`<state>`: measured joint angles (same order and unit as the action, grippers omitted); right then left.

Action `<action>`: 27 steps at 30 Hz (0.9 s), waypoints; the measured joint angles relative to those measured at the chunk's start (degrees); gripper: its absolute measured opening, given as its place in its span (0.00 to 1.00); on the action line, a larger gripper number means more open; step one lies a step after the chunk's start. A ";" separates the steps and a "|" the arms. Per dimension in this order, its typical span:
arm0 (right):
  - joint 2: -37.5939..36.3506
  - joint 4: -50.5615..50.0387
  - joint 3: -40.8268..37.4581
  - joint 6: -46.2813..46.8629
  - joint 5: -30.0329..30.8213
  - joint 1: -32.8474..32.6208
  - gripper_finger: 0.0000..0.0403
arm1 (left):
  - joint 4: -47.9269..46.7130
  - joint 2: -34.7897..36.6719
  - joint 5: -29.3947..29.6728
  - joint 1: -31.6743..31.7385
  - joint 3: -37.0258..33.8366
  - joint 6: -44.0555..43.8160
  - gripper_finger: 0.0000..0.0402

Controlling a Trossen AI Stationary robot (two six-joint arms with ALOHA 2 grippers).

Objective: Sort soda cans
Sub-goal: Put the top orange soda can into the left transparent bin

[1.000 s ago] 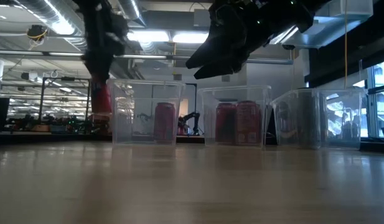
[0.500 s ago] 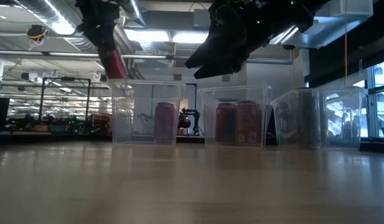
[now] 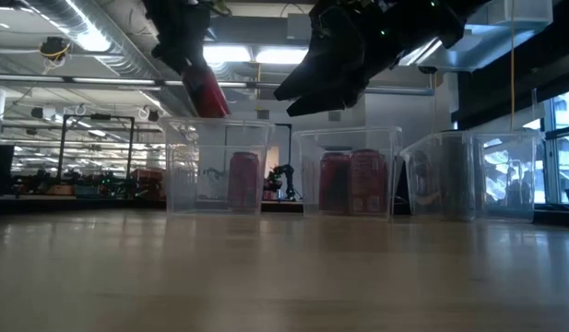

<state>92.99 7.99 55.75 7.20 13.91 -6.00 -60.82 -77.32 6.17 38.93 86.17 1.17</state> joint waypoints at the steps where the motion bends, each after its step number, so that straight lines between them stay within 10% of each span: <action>1: 0.00 0.00 0.00 0.00 0.00 0.00 0.89 | 0.02 -0.78 0.00 -0.59 -0.02 -0.37 0.72; 27: 2.02 0.11 0.07 0.04 0.00 0.00 0.89 | -2.46 -20.51 1.34 -1.72 -0.04 0.29 0.72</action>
<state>95.01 8.10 55.81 7.25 13.91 -6.00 -63.28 -97.83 7.51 37.21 86.13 1.47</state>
